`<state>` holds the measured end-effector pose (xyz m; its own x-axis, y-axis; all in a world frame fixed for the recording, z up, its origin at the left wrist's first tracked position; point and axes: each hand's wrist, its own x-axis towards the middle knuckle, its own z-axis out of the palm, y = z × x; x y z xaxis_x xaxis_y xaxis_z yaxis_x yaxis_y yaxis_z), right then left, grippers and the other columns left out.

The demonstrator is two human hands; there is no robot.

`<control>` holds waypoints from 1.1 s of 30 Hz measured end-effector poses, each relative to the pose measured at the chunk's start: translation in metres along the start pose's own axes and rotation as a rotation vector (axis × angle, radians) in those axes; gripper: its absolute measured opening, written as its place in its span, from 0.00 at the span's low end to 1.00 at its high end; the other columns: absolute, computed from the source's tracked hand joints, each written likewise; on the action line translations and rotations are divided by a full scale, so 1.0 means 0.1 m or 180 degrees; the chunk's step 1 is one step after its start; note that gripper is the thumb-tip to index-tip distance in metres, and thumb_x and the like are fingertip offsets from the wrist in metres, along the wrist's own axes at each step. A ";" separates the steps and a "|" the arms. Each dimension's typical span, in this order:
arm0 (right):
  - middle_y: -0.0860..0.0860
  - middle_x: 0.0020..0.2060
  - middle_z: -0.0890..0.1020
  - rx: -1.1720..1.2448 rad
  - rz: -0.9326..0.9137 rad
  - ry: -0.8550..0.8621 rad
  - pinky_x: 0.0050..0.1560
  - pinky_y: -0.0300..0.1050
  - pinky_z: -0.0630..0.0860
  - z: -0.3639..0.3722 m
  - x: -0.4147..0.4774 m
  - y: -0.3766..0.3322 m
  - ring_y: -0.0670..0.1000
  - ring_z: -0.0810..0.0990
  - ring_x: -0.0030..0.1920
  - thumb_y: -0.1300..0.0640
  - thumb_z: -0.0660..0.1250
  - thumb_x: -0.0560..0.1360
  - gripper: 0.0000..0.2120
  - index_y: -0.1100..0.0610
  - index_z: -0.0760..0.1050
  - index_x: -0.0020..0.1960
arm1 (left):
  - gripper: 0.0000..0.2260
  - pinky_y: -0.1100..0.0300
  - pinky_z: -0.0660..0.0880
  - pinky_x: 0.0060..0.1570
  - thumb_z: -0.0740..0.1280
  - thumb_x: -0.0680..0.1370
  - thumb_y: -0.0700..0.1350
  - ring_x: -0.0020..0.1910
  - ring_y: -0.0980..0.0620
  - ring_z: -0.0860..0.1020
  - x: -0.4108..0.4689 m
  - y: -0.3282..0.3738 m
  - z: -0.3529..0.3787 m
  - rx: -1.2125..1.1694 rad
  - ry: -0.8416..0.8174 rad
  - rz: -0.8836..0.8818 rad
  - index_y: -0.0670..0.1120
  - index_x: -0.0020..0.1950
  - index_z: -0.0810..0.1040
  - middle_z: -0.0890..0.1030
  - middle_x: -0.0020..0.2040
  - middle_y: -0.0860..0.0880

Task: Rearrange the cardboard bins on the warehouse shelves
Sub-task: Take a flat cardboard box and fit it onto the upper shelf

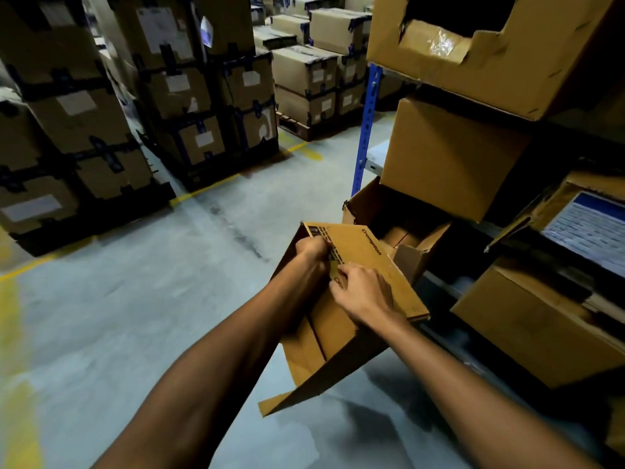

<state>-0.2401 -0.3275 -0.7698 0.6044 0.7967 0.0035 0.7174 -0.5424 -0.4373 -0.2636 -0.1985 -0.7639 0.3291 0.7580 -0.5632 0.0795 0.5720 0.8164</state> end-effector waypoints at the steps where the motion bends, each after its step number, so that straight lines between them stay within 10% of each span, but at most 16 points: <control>1: 0.50 0.59 0.80 0.0256 0.0054 -0.0021 0.57 0.49 0.75 -0.03 0.01 0.02 0.51 0.77 0.56 0.47 0.64 0.77 0.21 0.52 0.72 0.68 | 0.11 0.65 0.71 0.19 0.62 0.75 0.28 0.29 0.50 0.77 -0.01 -0.04 -0.02 0.0169 -0.0189 -0.0088 0.39 0.37 0.77 0.79 0.34 0.43; 6: 0.53 0.63 0.78 0.0547 0.0259 0.0169 0.64 0.50 0.71 -0.10 0.12 0.17 0.53 0.75 0.63 0.54 0.63 0.79 0.17 0.54 0.74 0.67 | 0.08 0.58 0.79 0.38 0.63 0.74 0.32 0.35 0.46 0.80 0.00 -0.23 -0.18 0.1242 -0.0812 -0.0170 0.40 0.42 0.80 0.82 0.39 0.41; 15: 0.53 0.62 0.77 0.0751 0.0099 0.0143 0.61 0.48 0.70 0.07 0.23 0.34 0.54 0.73 0.62 0.58 0.57 0.81 0.16 0.52 0.73 0.67 | 0.06 0.57 0.67 0.37 0.59 0.70 0.40 0.34 0.45 0.73 -0.23 -0.29 -0.33 0.3056 0.0272 0.1487 0.43 0.34 0.73 0.75 0.33 0.47; 26: 0.52 0.67 0.74 0.1387 -0.0161 -0.0092 0.65 0.46 0.69 0.19 0.41 0.02 0.52 0.71 0.66 0.58 0.54 0.83 0.17 0.52 0.72 0.69 | 0.31 0.56 0.62 0.28 0.56 0.80 0.62 0.24 0.46 0.68 -0.16 -0.08 -0.83 0.3532 0.0544 0.2683 0.43 0.24 0.61 0.66 0.21 0.49; 33: 0.54 0.34 0.76 0.1136 0.0056 -0.0236 0.40 0.47 0.67 0.42 0.45 -0.16 0.55 0.75 0.41 0.43 0.51 0.82 0.25 0.55 0.71 0.33 | 0.24 0.61 0.59 0.25 0.61 0.81 0.52 0.19 0.57 0.63 -0.14 0.24 -1.35 0.2428 -0.0218 0.2322 0.50 0.26 0.61 0.64 0.18 0.55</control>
<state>-0.2387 -0.2719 -0.8003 0.5795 0.8122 -0.0664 0.5331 -0.4395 -0.7230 -0.3930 -0.1535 -0.7535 0.5860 0.8058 0.0852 0.4035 -0.3814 0.8317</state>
